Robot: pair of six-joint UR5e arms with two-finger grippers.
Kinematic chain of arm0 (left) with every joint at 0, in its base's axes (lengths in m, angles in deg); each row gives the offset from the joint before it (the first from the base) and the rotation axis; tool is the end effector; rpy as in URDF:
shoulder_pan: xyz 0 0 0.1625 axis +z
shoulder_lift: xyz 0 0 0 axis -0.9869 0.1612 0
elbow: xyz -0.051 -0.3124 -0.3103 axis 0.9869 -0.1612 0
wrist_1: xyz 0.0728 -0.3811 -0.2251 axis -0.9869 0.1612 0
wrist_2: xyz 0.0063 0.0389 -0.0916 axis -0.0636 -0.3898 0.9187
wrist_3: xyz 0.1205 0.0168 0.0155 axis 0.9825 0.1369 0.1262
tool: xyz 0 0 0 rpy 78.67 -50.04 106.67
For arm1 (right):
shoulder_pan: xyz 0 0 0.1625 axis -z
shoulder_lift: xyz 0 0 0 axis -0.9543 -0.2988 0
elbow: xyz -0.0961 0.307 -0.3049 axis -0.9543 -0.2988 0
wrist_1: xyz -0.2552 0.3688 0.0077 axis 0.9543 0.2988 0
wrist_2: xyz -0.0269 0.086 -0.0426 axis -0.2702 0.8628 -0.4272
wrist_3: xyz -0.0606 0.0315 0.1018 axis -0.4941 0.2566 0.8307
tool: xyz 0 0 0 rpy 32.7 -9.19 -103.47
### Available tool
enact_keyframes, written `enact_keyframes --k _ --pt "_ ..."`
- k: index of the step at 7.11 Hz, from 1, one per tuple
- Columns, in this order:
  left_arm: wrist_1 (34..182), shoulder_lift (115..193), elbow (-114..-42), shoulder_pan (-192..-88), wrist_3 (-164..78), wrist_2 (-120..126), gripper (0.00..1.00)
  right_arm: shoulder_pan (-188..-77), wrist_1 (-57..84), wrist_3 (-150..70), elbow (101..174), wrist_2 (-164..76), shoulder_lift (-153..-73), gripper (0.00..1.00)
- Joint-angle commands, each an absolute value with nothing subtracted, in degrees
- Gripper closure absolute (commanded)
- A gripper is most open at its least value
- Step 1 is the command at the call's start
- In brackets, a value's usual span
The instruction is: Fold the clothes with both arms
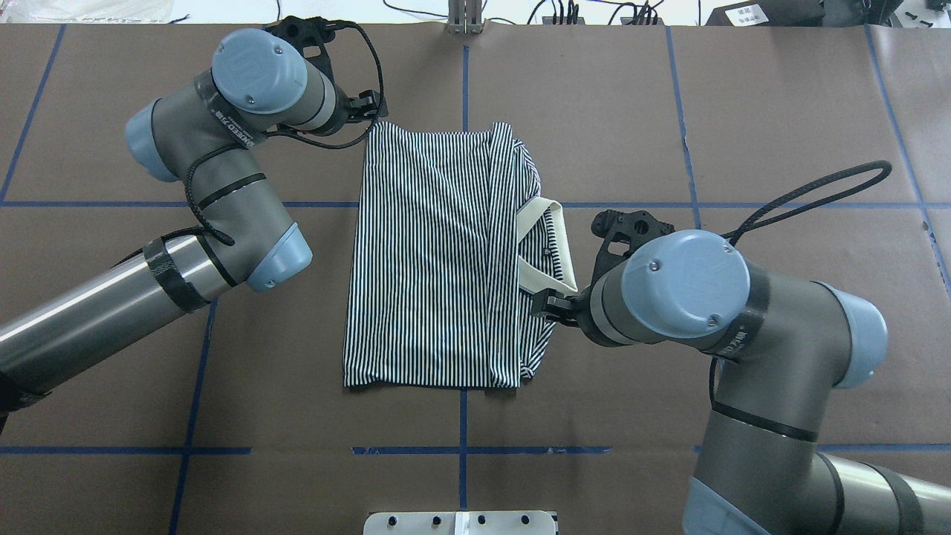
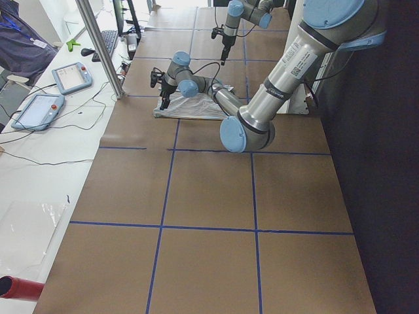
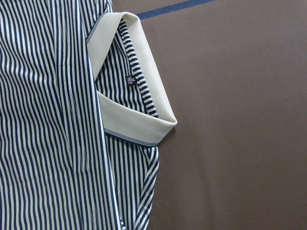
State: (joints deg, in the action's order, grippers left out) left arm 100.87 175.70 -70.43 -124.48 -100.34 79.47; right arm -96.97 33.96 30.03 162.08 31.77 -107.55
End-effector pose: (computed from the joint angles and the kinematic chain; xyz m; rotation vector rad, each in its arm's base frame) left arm 0.4995 -0.6388 0.2450 0.3709 0.8750 -0.3477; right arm -0.5036 -0.3544 0.2297 0.0554 -0.8121 0.2858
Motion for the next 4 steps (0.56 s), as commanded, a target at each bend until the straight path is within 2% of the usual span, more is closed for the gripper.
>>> enact_keyframes --k 1,2,4 --pt "92.0 173.7 -81.1 -124.1 -100.4 82.7 0.0 -96.8 34.1 28.4 154.4 32.0 -101.4 0.0" --pt "92.0 171.6 -84.0 -124.1 -100.4 83.8 0.0 -96.6 34.1 28.4 152.3 32.1 -99.9 0.0" --pt "91.9 170.5 -85.1 -124.2 -100.3 83.9 0.0 -95.3 35.8 27.0 146.2 32.4 -94.7 0.0"
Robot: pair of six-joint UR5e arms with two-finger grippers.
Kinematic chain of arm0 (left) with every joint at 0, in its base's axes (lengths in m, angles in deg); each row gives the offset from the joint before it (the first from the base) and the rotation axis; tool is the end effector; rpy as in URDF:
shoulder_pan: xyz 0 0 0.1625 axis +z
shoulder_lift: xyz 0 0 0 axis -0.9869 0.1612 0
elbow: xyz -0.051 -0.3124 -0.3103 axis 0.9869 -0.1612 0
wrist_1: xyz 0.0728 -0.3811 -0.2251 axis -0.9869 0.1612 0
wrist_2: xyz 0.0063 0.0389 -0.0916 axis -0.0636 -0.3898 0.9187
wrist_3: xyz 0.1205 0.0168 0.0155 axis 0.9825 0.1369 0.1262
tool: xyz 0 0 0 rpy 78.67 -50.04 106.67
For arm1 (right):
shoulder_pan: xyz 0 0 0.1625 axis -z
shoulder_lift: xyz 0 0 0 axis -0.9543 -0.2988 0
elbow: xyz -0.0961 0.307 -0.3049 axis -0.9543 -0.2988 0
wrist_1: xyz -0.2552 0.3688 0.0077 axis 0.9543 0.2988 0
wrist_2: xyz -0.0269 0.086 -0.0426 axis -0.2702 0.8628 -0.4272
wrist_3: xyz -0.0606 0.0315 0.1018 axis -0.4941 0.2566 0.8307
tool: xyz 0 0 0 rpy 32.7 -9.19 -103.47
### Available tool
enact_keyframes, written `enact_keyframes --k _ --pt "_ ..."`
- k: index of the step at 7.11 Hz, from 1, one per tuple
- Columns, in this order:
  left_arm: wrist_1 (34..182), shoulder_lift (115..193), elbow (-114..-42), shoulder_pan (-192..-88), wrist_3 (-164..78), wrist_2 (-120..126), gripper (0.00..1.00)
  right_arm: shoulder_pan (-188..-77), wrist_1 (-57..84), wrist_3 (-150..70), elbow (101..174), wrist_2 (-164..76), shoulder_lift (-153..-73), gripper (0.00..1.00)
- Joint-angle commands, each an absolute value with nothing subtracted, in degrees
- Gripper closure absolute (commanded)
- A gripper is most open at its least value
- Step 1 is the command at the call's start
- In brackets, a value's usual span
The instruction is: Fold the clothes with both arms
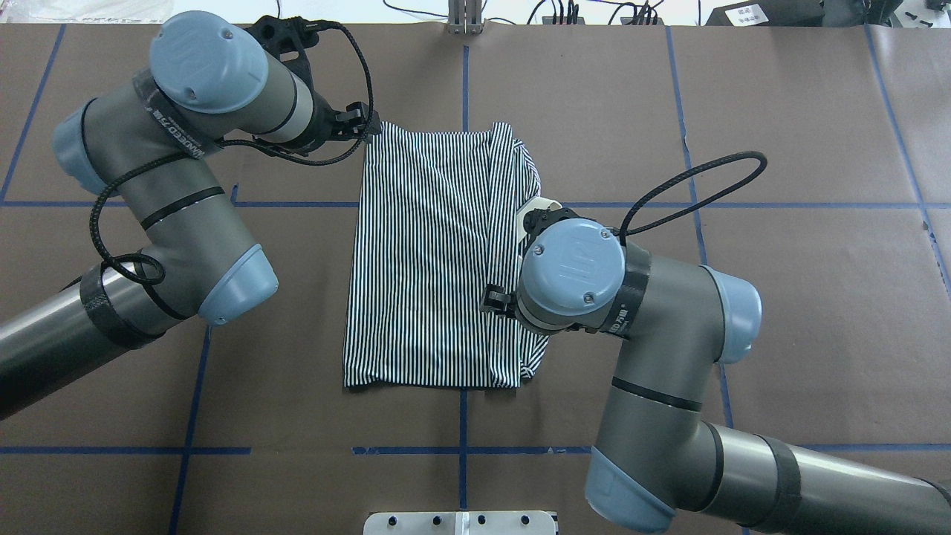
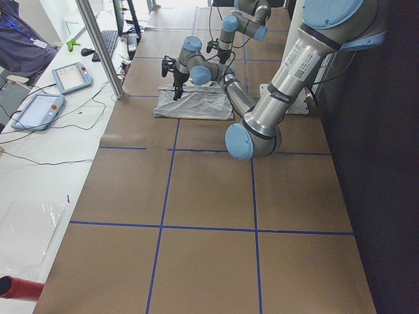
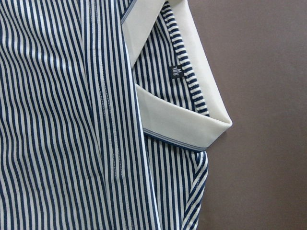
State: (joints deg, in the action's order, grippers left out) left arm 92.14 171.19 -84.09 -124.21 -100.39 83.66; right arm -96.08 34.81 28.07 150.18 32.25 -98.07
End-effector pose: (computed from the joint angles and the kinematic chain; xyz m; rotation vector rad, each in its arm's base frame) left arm 0.4567 -0.5809 0.2118 0.3125 0.9139 -0.3079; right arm -0.5794 -0.3759 0.2122 0.0398 -0.7575 0.2422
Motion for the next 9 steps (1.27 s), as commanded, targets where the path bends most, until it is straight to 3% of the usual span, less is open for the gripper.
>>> enact_keyframes --k 1,5,9 --pt "91.9 169.0 -86.1 -124.2 -100.3 83.9 0.0 -94.3 36.1 25.5 144.3 32.4 -93.7 0.0" --pt "91.8 158.3 -94.0 -124.1 -100.3 86.7 0.0 -91.9 40.6 19.3 142.8 32.4 -91.9 0.0" --pt "91.8 157.4 -94.2 -124.1 -100.3 86.8 0.0 -91.5 40.7 13.8 139.3 32.2 -90.7 0.0"
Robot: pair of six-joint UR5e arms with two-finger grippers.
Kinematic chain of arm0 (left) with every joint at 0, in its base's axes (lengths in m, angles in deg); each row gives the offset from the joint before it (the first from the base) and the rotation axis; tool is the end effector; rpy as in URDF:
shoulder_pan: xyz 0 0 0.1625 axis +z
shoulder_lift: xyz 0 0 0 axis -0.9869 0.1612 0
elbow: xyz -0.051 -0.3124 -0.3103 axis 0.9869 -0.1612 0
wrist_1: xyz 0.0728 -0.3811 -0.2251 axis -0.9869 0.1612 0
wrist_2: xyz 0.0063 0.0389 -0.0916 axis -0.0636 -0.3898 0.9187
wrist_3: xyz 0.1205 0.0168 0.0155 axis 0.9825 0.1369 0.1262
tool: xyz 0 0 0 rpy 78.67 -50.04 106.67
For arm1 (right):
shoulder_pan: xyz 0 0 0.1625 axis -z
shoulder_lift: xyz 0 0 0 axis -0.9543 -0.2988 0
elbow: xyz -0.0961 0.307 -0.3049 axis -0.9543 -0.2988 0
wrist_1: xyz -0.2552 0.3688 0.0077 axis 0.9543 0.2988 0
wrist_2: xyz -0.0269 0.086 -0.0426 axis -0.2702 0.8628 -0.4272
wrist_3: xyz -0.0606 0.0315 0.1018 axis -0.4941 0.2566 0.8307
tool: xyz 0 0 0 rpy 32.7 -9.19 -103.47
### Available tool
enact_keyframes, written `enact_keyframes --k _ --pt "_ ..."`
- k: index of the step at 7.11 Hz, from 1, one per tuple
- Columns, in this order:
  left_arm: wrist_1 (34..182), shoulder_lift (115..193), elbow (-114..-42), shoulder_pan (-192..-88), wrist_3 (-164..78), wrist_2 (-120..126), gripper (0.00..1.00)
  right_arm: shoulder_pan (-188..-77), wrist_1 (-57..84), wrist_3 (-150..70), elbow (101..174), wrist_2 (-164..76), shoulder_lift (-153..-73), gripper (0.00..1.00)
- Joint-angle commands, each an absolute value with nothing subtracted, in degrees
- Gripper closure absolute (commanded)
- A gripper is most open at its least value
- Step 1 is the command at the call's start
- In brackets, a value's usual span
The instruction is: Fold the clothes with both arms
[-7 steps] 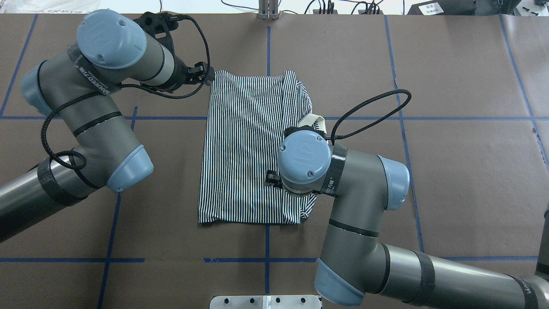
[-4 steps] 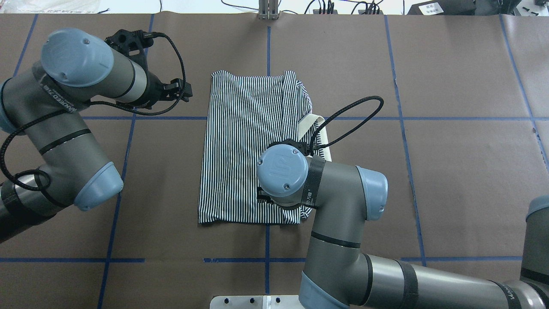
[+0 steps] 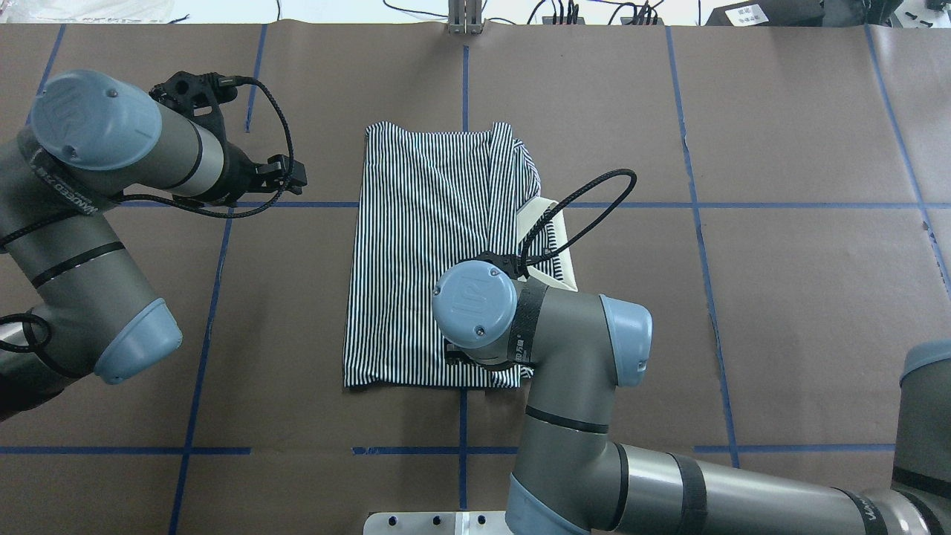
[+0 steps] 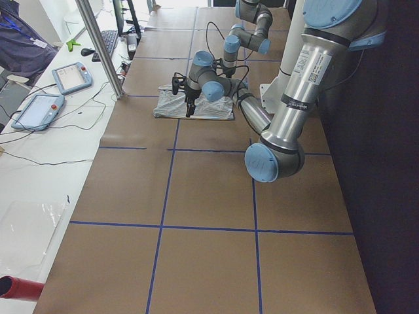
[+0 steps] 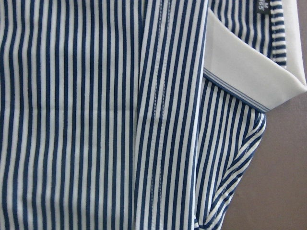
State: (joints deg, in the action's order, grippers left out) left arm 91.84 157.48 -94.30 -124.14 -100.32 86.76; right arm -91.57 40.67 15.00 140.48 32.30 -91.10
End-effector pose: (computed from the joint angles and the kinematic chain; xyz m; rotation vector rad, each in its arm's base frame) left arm 0.4073 -0.5240 0.2933 0.2319 0.8818 -0.2928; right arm -0.6568 -0.3462 0.2145 0.0447 -0.6100 -0.0381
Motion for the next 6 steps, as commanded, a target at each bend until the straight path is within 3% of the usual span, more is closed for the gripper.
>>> enact_keyframes --k 1,6 --pt "91.8 157.4 -94.2 -124.1 -100.3 86.8 0.0 -91.5 40.7 12.7 138.8 32.1 -90.7 0.0" --pt "91.8 157.4 -93.9 -124.1 -100.3 86.8 0.0 -91.9 40.9 11.4 137.9 32.3 -91.4 0.0"
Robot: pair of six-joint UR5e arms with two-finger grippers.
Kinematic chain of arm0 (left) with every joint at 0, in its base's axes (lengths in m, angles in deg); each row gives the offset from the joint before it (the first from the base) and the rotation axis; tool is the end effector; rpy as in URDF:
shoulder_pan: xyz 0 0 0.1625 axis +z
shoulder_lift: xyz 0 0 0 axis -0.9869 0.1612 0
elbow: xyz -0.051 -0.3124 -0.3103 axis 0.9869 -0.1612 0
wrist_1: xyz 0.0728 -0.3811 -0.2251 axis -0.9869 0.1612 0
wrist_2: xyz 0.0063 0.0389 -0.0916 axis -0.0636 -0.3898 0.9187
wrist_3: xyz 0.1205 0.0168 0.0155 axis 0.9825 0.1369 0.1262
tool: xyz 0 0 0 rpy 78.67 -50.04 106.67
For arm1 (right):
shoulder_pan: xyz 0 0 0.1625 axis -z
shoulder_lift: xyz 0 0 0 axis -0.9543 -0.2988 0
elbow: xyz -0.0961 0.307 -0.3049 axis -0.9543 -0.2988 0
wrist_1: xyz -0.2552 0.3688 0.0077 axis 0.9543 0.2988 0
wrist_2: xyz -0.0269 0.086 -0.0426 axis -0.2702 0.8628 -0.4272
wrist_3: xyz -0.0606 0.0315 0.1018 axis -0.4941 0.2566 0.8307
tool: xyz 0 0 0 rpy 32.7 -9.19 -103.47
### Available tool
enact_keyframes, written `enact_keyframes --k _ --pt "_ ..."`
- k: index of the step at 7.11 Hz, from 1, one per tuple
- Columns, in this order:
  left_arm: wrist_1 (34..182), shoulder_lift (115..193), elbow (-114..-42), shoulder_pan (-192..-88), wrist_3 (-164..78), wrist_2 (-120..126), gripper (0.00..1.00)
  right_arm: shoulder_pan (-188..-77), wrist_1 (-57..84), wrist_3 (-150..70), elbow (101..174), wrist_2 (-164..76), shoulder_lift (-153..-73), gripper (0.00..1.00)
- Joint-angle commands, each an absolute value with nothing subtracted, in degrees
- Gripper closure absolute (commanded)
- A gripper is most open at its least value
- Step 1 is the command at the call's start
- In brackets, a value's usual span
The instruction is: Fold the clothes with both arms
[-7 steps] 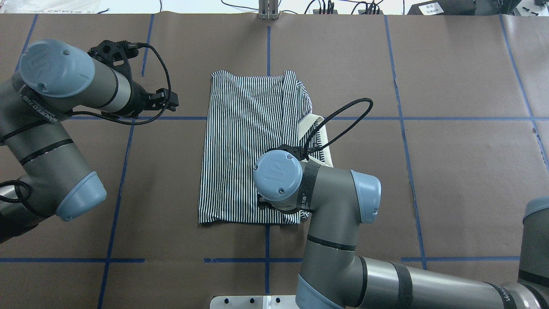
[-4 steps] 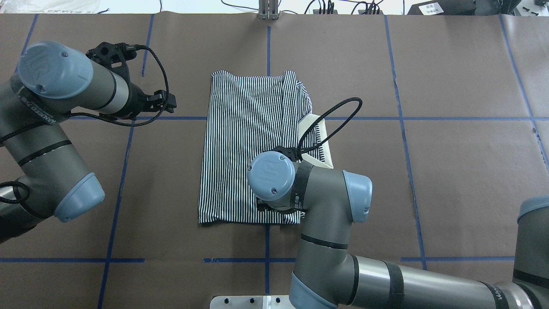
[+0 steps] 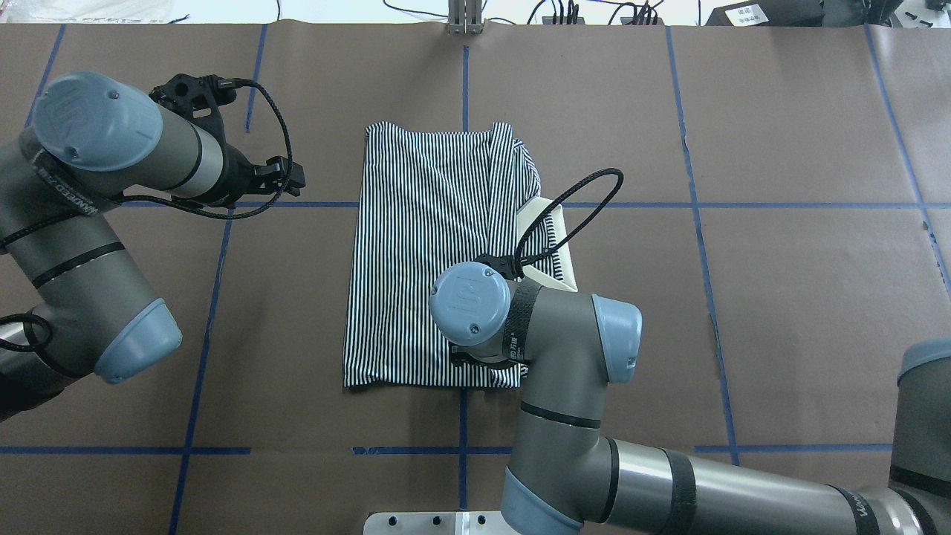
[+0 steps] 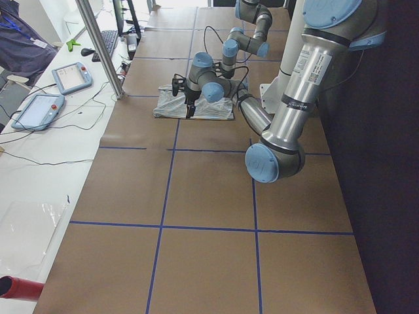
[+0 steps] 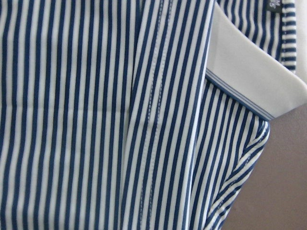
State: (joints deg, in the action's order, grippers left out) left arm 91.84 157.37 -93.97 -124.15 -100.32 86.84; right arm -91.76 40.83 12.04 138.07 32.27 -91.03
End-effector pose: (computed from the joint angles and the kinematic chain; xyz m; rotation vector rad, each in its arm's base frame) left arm 0.4082 -0.5248 0.2974 0.2266 0.8760 -0.2938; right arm -0.6662 -0.3521 0.2326 0.0463 -0.5679 -0.0816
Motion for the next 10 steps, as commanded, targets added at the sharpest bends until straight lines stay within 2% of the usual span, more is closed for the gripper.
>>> enact_keyframes --k 1,10 --pt "91.8 157.4 -93.8 -124.1 -100.3 86.8 0.0 -92.1 40.9 11.3 137.9 32.3 -91.5 0.0" --pt "91.9 157.4 -93.8 -124.1 -100.4 86.9 0.0 -91.2 43.6 10.1 140.3 32.1 -91.5 0.0"
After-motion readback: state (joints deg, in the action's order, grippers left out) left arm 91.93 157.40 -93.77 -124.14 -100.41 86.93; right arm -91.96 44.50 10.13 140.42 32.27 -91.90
